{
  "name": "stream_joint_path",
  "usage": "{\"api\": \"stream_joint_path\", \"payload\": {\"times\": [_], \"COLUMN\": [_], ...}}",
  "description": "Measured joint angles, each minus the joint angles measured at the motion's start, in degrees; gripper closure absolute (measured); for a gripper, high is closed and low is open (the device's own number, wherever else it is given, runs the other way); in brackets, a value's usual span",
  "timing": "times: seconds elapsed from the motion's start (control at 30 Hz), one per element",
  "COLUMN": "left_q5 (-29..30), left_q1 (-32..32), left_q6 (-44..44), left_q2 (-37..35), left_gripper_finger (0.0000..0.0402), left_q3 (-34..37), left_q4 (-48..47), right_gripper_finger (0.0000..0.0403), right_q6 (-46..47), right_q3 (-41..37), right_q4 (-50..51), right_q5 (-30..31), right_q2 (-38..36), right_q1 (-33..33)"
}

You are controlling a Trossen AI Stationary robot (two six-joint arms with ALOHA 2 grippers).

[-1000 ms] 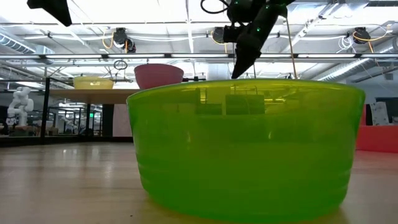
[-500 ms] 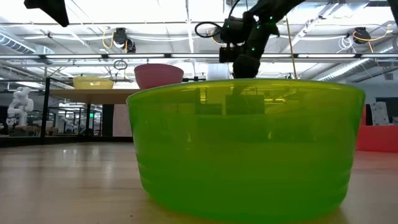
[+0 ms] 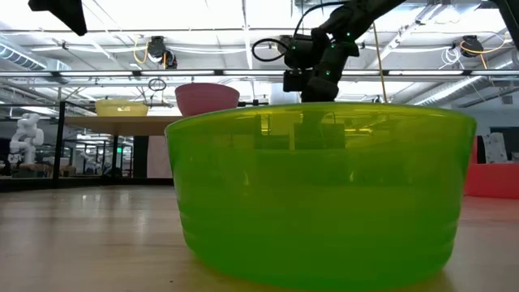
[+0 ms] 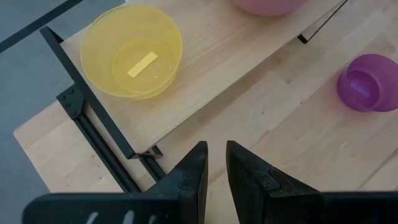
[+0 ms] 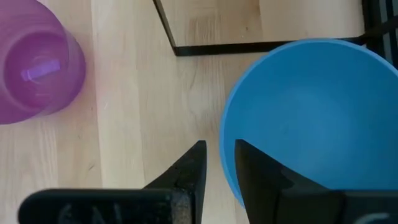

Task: Place and stack bowls onto a shelf
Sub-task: Stack the blue bowl on the pink bowl on the shelf

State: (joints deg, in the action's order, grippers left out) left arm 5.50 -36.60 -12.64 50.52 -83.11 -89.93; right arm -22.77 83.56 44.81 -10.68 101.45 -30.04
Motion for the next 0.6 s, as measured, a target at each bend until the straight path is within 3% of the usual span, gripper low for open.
{"api": "stream_joint_path", "payload": {"times": [0.3, 0.6], "left_q5": [0.0, 0.0], "left_q1": [0.0, 0.0], "left_q6": [-0.6, -1.4], "left_q2": [0.0, 0.0], "left_gripper_finger": [0.0337, 0.0337], "left_q3": [0.0, 0.0], "left_q4": [0.0, 0.0], "right_gripper_finger": [0.0328, 0.0328], "right_q6": [2.1, -2.3], "right_q3": [-7.6, -10.2], "right_q4": [-7.1, -12.4], "right_q5": [0.2, 6.2], "right_q2": [0.1, 0.0], "right_q1": [0.0, 0.1]}}
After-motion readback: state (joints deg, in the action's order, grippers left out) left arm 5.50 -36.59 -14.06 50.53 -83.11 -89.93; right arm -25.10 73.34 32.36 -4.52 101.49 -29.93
